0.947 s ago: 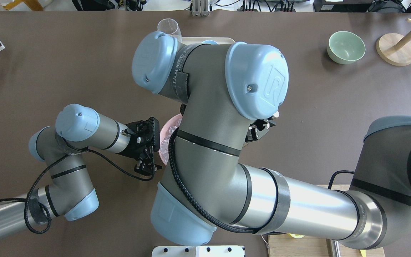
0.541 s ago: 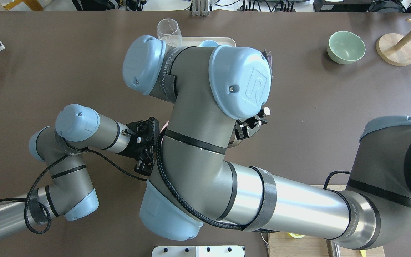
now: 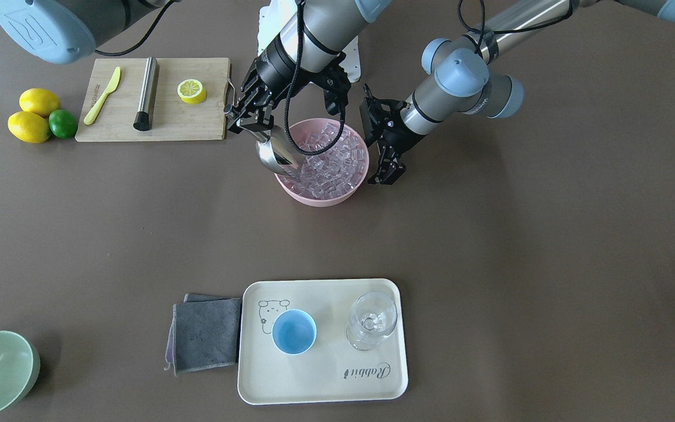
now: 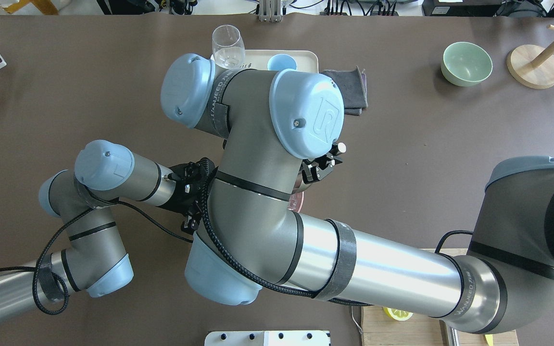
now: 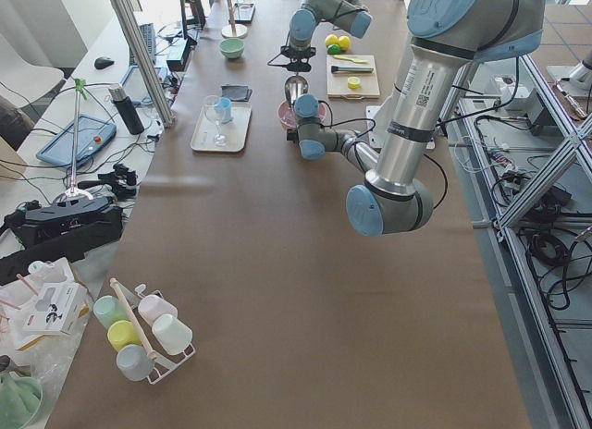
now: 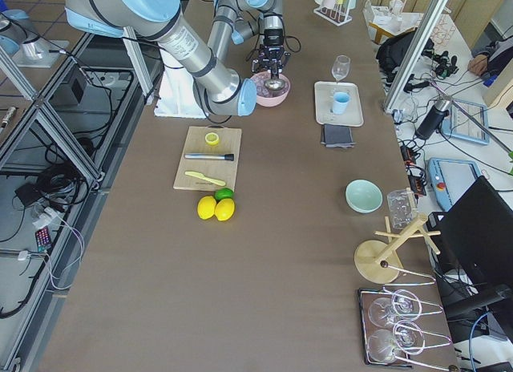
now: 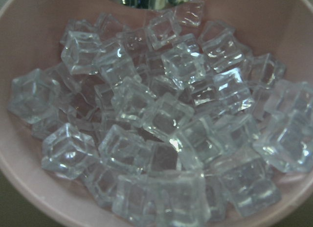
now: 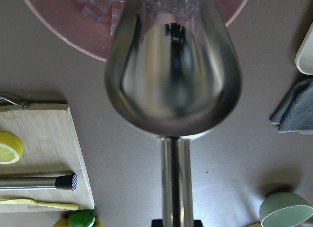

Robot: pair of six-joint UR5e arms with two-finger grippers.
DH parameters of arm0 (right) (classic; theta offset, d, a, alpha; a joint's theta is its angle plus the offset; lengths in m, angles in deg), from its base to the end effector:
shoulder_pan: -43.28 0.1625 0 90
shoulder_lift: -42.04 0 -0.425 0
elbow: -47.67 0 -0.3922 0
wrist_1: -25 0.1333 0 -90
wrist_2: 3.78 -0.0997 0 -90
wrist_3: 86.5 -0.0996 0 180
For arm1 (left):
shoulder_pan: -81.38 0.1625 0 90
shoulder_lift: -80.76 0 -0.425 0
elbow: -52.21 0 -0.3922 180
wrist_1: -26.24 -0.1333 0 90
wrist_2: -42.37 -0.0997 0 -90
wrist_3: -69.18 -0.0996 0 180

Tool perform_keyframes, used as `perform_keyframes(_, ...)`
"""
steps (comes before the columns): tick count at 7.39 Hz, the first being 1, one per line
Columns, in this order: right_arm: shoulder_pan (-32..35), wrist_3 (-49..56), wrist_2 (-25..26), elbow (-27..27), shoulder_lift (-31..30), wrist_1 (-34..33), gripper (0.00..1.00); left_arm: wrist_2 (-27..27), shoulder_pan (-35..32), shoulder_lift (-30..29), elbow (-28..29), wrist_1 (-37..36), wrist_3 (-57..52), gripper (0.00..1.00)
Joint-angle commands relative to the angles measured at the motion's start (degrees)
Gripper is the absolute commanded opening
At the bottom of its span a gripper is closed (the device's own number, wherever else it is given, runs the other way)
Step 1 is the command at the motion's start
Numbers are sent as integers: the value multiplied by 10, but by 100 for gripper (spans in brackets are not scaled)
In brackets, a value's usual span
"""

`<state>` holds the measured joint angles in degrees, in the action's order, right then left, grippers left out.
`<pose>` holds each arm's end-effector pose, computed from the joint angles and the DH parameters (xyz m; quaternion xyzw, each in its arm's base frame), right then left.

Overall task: Put ice in cup with scoop
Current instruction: 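Lower the scoop into the ice cubes with the right gripper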

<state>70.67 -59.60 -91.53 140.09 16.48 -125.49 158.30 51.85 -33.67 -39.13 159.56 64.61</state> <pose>-0.5119 -0.4198 0.0731 0.0589 0.0016 -0.7021 0.7097 0.5198 -0.3976 0.3178 0.4015 0.4222 0.5388 0.6084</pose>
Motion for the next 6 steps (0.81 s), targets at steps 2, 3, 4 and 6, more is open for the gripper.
perform_keyframes(2, -15, -8, 0, -10, -2, 27, 0, 0, 0, 0, 0, 0, 0, 99)
perform_keyframes(3, -20, -16, 2, -10, -3, 27, 0, 0, 0, 0, -1, 0, 0, 99)
perform_keyframes(4, -23, -18, 7, -8, -4, 28, 0, 0, 0, 0, 0, 0, 0, 99)
perform_keyframes(6, -25, -18, 10, 20, -26, 48, 0, 0, 0, 0, -1, 0, 0, 99)
